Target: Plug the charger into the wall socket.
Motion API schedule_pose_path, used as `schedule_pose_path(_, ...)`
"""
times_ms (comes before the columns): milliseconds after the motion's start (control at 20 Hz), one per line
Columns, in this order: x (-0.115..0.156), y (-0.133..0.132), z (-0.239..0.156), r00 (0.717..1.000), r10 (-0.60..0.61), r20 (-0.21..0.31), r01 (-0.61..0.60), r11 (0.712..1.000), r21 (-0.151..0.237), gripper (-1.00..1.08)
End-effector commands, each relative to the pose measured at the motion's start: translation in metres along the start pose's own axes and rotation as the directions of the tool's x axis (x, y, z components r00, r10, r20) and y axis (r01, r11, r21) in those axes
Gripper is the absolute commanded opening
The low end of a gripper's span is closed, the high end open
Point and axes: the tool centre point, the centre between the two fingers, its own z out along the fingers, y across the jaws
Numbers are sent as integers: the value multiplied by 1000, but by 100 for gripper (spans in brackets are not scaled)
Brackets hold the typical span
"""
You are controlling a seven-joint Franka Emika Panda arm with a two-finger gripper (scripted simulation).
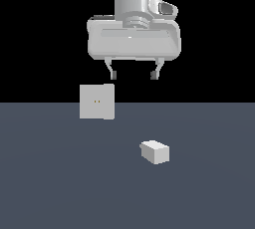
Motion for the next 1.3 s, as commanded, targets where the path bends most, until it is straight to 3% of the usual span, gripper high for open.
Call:
schedule_pose_path(0, -7, 1, 6, 1000, -27, -17, 27, 1000, 4, 100)
schedule_pose_path(500, -37, 9, 36, 981, -161, -105, 164, 986, 20, 100)
schedule_pose_path(1250, -66, 22, 76, 926, -313, -211, 326, 945, 29, 100)
